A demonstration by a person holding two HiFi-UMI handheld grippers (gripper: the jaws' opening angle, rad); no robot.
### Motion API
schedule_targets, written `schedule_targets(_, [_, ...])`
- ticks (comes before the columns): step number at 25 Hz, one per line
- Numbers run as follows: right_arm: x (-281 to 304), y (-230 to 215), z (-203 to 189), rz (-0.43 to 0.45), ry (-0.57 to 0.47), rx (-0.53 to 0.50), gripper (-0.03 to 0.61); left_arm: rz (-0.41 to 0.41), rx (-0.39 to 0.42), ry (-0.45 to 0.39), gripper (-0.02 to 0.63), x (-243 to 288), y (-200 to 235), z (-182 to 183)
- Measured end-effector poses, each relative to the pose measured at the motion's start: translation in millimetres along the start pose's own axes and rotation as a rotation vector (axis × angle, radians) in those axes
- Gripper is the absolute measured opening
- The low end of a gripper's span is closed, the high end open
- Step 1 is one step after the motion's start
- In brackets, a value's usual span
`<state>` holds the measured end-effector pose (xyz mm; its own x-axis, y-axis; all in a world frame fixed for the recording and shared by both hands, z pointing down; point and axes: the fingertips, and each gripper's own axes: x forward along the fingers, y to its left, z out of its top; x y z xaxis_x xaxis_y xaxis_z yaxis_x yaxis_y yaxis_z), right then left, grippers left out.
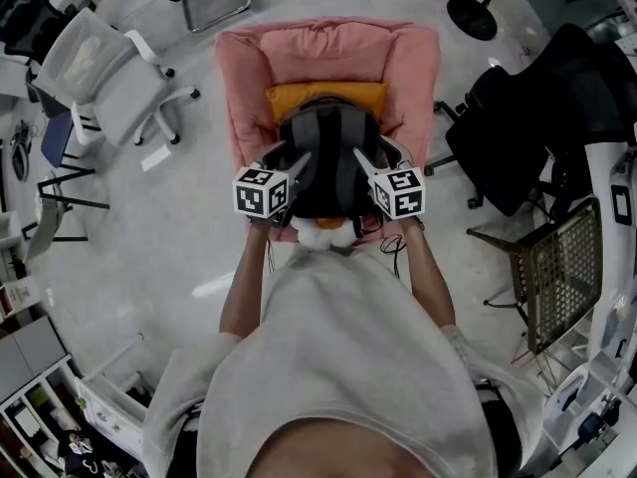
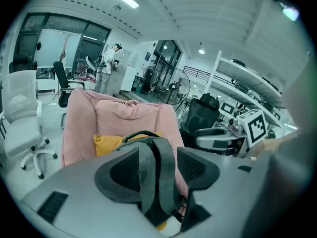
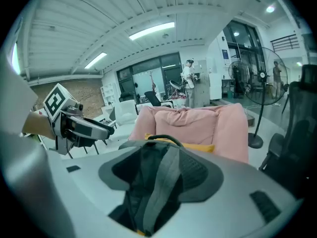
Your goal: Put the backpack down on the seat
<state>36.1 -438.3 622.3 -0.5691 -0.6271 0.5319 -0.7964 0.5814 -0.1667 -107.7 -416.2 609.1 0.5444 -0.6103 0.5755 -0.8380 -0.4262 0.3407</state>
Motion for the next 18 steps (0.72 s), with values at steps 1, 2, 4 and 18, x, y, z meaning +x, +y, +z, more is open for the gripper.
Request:
schedule_targets(1, [-3,1,6,-0.005,-0.012,-0.014,0.233,-0.004,0.015,-0.009,0.239,-2,-4,4])
schedule_targets(2, [-6,1,10,-0.010,-0.022,-0.026,0.225,-0.008,0.032,-0.017,0.239,-4,-9,8])
schedule_targets(4, [-14,4,18,-0.021,-0.041,-0.042,0.207,-0.014,0.063,-0.033,0.238,-10,-16,14])
schedule_targets(18, [-47,8,74,-0.080,-0.164,-0.084,0.030,-0.014,0.186,-0.189,0.071,-48,-33,80])
